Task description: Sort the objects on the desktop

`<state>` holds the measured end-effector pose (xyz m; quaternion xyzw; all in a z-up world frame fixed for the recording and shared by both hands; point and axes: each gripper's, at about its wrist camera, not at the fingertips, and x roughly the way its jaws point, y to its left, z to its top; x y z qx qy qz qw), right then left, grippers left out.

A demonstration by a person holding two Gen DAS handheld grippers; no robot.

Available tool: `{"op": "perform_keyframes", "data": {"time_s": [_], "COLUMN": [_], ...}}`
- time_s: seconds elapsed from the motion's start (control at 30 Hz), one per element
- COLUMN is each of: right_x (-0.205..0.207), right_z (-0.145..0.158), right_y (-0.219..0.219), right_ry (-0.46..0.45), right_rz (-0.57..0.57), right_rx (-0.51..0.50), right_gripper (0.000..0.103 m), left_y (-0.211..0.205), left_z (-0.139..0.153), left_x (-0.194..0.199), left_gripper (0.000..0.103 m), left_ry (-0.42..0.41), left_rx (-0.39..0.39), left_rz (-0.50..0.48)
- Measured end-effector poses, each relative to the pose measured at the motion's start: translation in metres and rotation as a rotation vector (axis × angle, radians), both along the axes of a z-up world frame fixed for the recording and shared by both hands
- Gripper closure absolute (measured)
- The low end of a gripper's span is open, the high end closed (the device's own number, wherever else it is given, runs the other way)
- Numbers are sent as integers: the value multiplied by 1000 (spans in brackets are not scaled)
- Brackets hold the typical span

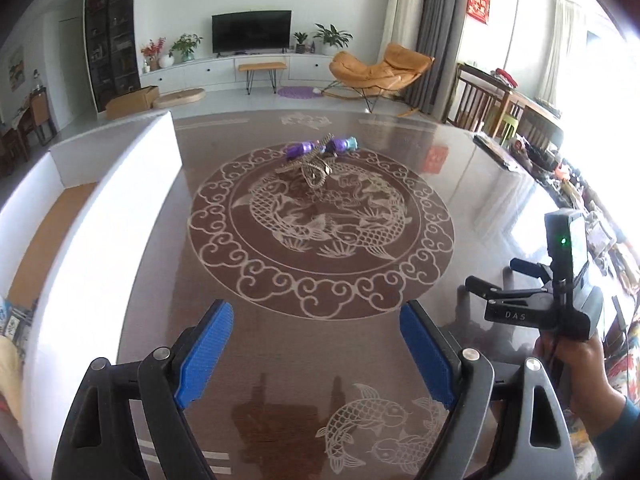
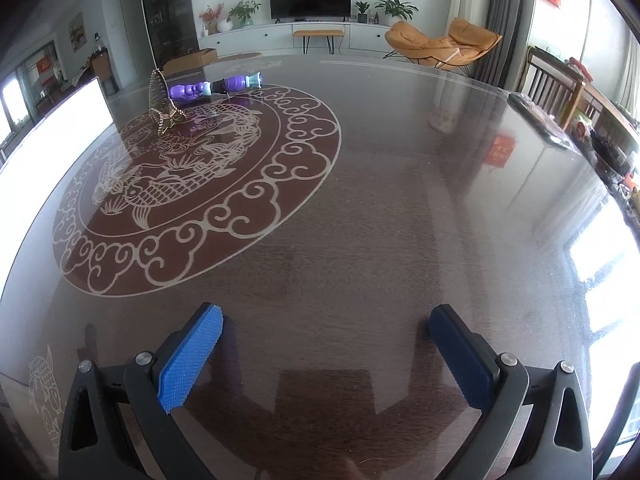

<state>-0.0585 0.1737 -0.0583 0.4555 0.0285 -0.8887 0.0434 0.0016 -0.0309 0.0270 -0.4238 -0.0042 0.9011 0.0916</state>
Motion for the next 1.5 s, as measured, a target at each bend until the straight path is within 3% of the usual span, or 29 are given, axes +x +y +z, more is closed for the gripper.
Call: {"op": "perform_keyframes", "data": {"time_s": [0.13,0.3,0.47,0.5,0.57,0.93,1.03,1.2,1.5], "right_x": [0,0,-1,0,0,0,0,0,0], "right_z": [-2,-2,-2,-2,-2,-2,-2,-2,-3], "right_y": [-1,-1,0,-1,0,-1,-1,-1,-1], "right_ry": [0,0,0,0,0,0,-1,0,-1], "right_rz": [-1,-1,-1,-1,-1,-2,-2,-2,-2], "right_rx": [-1,-1,-1,-1,-1,-1,-1,-2,-1], "right_gripper": [0,0,0,0,0,0,0,0,0], "left_y": [20,26,27,29,28,28,35,45,68], "left_z": [-45,-68,-69,-71,-73,-72,-72,-71,-73], "left_x": [-22,-38,-42,-44,-51,-94,-122,-171,-227], "left_gripper": [18,18,17,15,0,0,0,0,0], "left_ry": [-95,-139,-118,-118,-127,-104,-126,-164,-136], "left_rx": [-16,-15,-78,-108,-114,-103,-102,-92,-82], "left_rz": [0,20,13,3,-2,29,75,235,405]}}
